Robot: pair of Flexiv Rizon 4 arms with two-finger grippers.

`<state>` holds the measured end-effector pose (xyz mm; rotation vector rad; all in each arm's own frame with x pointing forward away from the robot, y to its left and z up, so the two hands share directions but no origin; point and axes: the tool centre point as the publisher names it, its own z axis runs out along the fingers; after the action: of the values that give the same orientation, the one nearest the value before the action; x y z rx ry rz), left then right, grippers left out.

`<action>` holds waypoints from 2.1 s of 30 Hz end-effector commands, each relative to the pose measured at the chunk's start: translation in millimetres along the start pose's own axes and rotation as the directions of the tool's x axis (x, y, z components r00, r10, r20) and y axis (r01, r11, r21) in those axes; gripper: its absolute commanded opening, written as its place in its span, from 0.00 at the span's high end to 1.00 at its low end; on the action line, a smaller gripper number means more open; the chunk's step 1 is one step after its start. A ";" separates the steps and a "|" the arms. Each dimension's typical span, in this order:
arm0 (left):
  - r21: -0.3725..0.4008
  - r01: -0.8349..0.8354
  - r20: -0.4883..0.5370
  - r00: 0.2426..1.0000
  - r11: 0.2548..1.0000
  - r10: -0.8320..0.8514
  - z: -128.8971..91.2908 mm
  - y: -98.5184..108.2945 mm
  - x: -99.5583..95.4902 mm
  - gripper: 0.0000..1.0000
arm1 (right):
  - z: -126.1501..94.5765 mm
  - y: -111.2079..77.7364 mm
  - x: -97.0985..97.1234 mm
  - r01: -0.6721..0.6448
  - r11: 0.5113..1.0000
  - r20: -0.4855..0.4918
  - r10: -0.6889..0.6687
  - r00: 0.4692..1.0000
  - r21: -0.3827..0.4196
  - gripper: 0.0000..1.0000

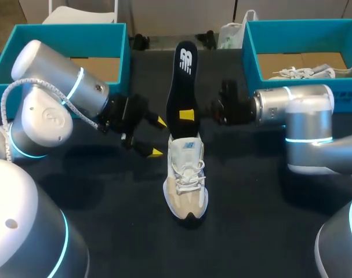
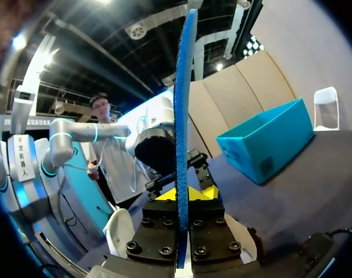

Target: Take the shoe out of the shoebox, open the shoe tongue, remove and reinsert the insole, then place the shoe into the shoebox

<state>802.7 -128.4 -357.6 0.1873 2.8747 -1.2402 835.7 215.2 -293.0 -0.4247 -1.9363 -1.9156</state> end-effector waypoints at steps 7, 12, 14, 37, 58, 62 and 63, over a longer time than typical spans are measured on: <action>-0.006 0.011 0.016 1.000 1.000 -0.011 0.8 0.0 -1.3 0.00 | 3.6 -13.1 0.3 -0.010 1.000 0.001 0.010 1.000 -0.011 1.00; -0.006 0.018 0.020 1.000 1.000 -0.018 1.0 -0.4 -2.5 0.00 | 5.6 -18.0 0.5 -0.020 1.000 0.000 0.020 1.000 -0.014 1.00; -0.006 0.018 0.020 1.000 1.000 -0.018 1.0 -0.4 -2.5 0.00 | 5.6 -20.1 1.3 -0.028 1.000 0.004 0.028 1.000 -0.010 1.00; -0.006 0.018 0.020 1.000 1.000 -0.018 1.0 -0.4 -2.5 0.00 | 3.4 -50.2 13.0 -0.165 0.986 0.025 0.165 0.986 0.027 1.00; -0.006 0.018 0.020 1.000 1.000 -0.018 1.0 -0.4 -2.5 0.00 | 5.3 -73.7 22.7 -0.244 0.970 0.045 0.243 0.969 0.021 1.00; -0.006 0.018 0.020 1.000 1.000 -0.018 1.0 -0.4 -2.5 0.00 | 5.1 -67.4 22.2 -0.223 0.974 0.052 0.222 0.974 0.027 0.80; -0.006 0.018 0.020 1.000 1.000 -0.018 1.0 -0.4 -2.5 0.00 | 5.6 -65.7 22.3 -0.219 0.975 0.053 0.217 0.975 0.028 0.74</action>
<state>805.0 -129.1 -358.3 0.1487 2.8666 -1.2348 787.2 216.3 -344.0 -0.6434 -1.8523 -1.7488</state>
